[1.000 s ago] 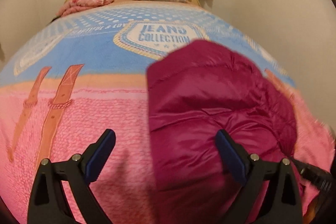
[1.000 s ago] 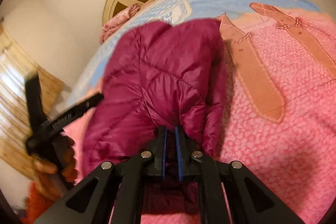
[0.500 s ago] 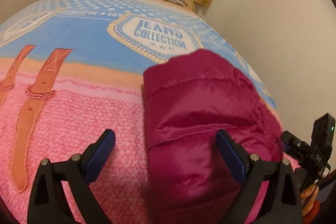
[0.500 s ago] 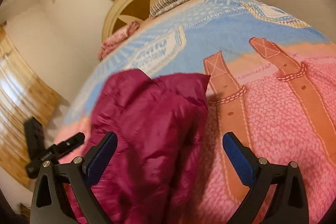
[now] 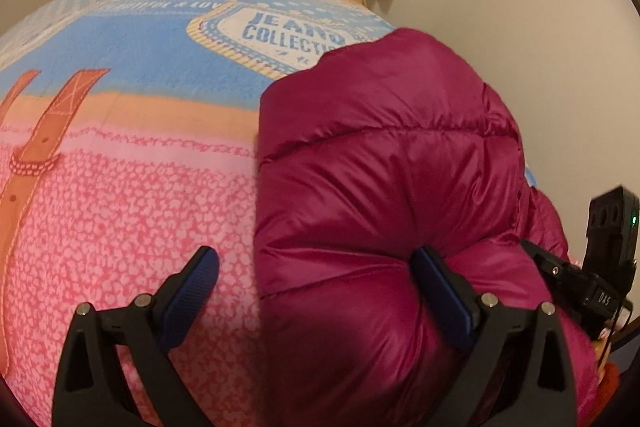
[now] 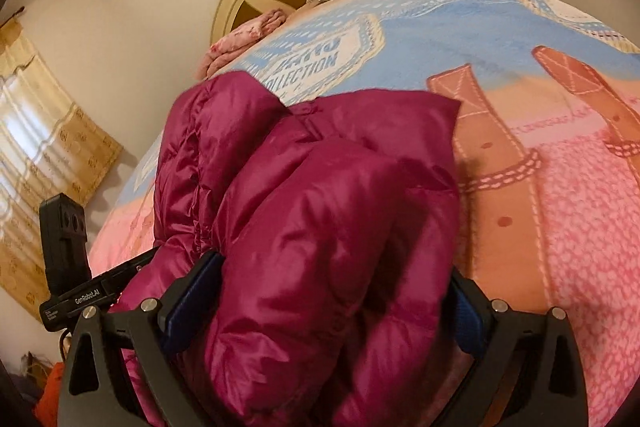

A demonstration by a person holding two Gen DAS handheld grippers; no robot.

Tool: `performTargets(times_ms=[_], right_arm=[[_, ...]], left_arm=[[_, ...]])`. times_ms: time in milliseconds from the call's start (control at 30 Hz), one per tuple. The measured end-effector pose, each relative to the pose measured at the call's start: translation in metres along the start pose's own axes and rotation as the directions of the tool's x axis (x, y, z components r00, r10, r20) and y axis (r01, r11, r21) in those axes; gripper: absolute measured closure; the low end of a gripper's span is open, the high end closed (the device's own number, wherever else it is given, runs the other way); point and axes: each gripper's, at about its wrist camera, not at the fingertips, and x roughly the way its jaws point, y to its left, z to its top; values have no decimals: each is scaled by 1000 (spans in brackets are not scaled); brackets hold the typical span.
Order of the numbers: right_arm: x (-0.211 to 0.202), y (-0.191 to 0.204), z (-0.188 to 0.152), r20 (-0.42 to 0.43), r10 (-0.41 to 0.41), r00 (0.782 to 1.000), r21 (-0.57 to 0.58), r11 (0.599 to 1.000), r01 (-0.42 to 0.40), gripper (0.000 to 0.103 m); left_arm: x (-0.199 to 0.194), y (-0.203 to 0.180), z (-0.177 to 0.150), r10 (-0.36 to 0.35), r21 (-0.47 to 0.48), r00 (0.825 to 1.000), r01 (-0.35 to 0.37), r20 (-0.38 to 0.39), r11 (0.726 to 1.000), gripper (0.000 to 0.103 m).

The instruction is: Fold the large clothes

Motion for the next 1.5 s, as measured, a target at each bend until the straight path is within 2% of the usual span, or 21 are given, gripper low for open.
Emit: performTargets(times_ms=[67,167,200,233,267,333,433,533,867,1133,1500], right_arm=[[5,5,0,-25,10,1000,-29,1000,-11,12],[12,18,-2,-60,-22,998,-84,996,17,13],[14,21,-2,-69,-34,997,-100,995,27,14],[16,24,-2,-77,-47,996,-116,992,38,19],[17,27,-3,-85,-45,995,-127,991,34,24],[16,28,-5,-93,-24,995,-117,993,13,43],[9,33,-13,-87,-14,996,-73,997,7,59],[-4,42,-23,-82,-15,997,-56,998,10,67],[-80,52,-79,-2,-21,1000,4,1000,21,72],[-147,43,-105,93,-47,995,37,998,44,74],[-205,29,-123,188,-93,978,64,995,82,74]], left_arm=[[2,-1,1,-6,5,1000,6,-4,1000,2],[5,-3,2,-5,21,1000,5,-3,1000,4],[5,-5,2,-12,33,1000,12,0,999,13],[5,-7,2,-33,45,999,33,1,998,30],[4,-10,1,-43,56,999,43,2,998,31],[2,-16,1,-13,75,1000,13,11,997,38],[-5,-26,-2,27,95,1000,-27,7,995,51],[-21,-37,-9,62,116,998,-62,2,991,56],[-67,-74,-54,97,153,995,-96,-3,984,59],[-85,-111,-65,19,181,1000,-20,7,983,59],[-94,-163,-74,-16,286,999,7,31,958,59]])
